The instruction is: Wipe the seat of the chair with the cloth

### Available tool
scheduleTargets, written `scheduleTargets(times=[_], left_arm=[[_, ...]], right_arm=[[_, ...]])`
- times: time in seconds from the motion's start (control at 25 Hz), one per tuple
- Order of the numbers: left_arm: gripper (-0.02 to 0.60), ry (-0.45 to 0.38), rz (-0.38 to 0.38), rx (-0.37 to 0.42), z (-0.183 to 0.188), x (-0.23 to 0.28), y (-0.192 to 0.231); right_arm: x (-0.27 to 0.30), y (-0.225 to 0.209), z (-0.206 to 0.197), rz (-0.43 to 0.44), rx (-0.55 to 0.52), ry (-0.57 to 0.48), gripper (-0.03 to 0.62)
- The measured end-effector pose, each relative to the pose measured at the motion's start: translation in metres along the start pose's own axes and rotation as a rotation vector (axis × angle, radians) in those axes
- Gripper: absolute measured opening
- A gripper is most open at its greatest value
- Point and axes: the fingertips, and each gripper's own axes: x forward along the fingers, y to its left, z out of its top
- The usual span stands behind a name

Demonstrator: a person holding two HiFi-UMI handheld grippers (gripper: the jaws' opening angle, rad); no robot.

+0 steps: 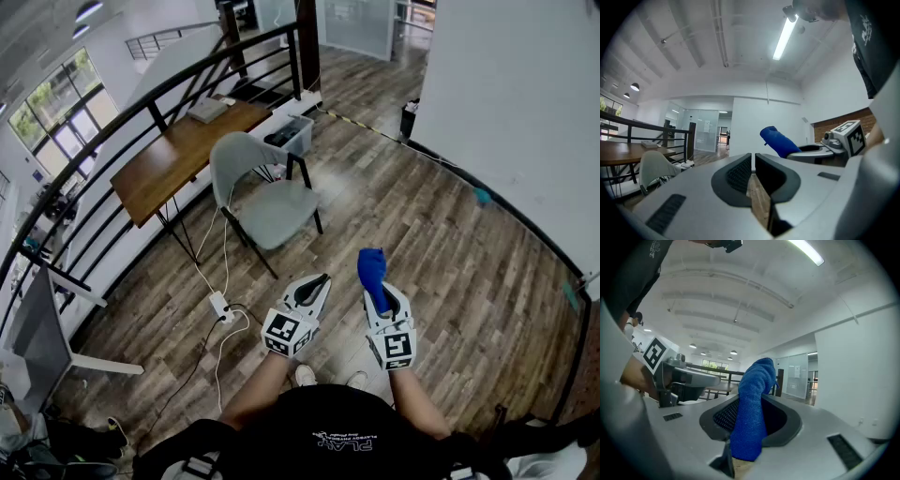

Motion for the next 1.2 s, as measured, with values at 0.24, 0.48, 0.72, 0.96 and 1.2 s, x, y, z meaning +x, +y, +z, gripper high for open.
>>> scheduleTargets(times=[0.24,0.48,0.72,0.96,1.2], left_arm=[[0.028,0.005,-0.008,0.015,-0.002,-0.015,0.009],[0.028,-0.01,-0.017,0.031,0.002,-0.027,0.02],[0.028,-0.026,-0.006,0.061,0.004,-0.042,0.041],[0.028,-0.016,-0.007,0.052,0.001,-0.041,0.048],[0.028,0.016,-0.001,0.054,-0.011,-0.023,0.05]], right_arm=[[0.007,0.028,0.006,0.04,0.031,-0.006,0.114],[0.018,0.042,0.01,0.031,0.015,-0.012,0.114],[0.029,0.058,0.019,0.044,0.016,-0.053,0.114],[0.037,0.055,0.017,0.024,0.014,-0.04,0.114],[0.05,0.039,0.007,0.019,0.031,-0.048,0.114]])
